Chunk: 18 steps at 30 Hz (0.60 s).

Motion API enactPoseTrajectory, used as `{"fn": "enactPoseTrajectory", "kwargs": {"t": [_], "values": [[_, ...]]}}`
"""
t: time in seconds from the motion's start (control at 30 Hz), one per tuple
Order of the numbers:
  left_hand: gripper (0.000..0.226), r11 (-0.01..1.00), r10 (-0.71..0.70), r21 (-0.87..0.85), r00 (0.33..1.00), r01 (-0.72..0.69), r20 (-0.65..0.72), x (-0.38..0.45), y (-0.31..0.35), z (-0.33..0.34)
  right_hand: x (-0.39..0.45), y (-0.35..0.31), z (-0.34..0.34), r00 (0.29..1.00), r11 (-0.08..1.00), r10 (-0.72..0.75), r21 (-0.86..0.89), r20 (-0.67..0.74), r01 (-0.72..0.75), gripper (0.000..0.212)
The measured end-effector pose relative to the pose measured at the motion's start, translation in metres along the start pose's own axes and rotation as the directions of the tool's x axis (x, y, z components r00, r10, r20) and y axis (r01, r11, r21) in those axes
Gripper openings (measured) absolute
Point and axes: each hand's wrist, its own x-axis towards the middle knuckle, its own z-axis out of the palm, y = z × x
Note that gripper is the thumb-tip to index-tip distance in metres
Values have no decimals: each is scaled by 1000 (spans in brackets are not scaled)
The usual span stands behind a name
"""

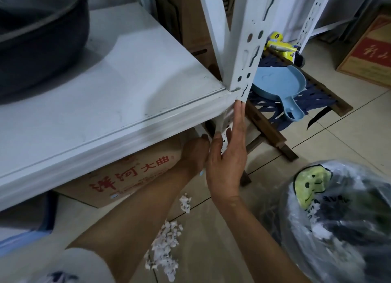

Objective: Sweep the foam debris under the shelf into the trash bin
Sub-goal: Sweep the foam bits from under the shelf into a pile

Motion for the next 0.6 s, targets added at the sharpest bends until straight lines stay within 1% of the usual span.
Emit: {"fn": "enactPoseTrajectory", "kwargs": {"t": [0.07,0.13,0.17,0.23,0.27,0.3,0.33,0.37,0.4,0.53,0.6], "values": [[29,994,43,96,999,-42,-6,-9,-13,11,0,0,0,1000,1000,-4,-22,-10,3,68],[37,995,67,74,997,-68,24,-31,-23,16,0,0,0,1000,999,-12,-39,-14,11,68],[40,992,68,107,996,-74,57,-43,-27,17,0,0,0,1000,999,-15,-41,-14,15,68],[38,994,23,104,997,-31,79,-66,-37,20,-1,-1,0,1000,999,-20,-42,-20,19,67],[32,982,39,180,998,-49,59,-74,-41,20,-1,-1,-1,999,999,-22,-46,-25,21,66],[34,955,113,274,994,-110,6,-84,-44,14,-1,-1,-1,999,998,-24,-50,-29,22,65],[43,932,132,339,991,-125,2,-92,-46,10,-1,-1,-1,999,998,-25,-53,-30,24,64],[50,926,107,359,993,-116,45,-101,-49,10,-1,0,0,999,998,-27,-56,-30,25,64],[52,916,120,380,992,-128,45,-112,-53,11,-1,0,0,999,998,-28,-59,-29,26,63],[39,941,90,328,996,-83,-7,-142,-66,2,-1,0,0,999,998,-25,-55,-22,24,64],[33,981,21,196,997,-6,-78,-150,-68,-6,-2,0,0,999,998,-29,-51,-24,28,64]]}}
